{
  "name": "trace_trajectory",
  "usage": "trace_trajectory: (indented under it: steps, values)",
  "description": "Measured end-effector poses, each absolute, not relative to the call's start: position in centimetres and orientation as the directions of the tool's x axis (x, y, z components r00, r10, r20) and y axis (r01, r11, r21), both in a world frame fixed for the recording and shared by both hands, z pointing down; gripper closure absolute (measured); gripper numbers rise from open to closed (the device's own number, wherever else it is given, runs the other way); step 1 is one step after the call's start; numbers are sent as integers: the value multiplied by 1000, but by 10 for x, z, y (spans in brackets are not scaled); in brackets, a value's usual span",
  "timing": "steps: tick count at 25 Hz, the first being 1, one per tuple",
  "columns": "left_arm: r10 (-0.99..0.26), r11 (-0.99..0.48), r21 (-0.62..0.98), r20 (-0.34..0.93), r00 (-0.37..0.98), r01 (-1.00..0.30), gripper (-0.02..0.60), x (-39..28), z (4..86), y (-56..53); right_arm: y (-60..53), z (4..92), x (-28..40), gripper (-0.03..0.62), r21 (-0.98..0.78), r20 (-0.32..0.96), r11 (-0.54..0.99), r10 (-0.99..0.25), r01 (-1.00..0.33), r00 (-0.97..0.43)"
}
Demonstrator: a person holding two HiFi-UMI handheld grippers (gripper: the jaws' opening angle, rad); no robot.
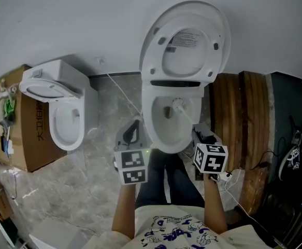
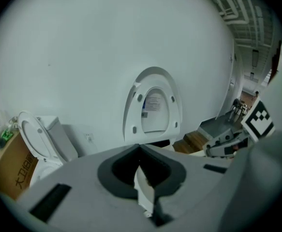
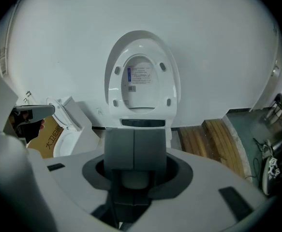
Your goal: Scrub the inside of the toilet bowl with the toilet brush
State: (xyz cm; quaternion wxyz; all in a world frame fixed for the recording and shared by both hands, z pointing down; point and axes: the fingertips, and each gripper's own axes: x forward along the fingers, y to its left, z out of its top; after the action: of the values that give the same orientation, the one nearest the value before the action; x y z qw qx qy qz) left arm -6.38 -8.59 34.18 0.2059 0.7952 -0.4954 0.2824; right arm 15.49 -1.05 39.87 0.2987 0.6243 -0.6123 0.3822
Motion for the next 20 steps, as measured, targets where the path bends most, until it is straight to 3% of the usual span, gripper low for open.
trace_trajectory:
  steps: [20]
  values:
    - [-572,-429,44,760,308,-902,580,-50,447,-79,-23,515,158,425,-154,915,-82,-388,-985,-111]
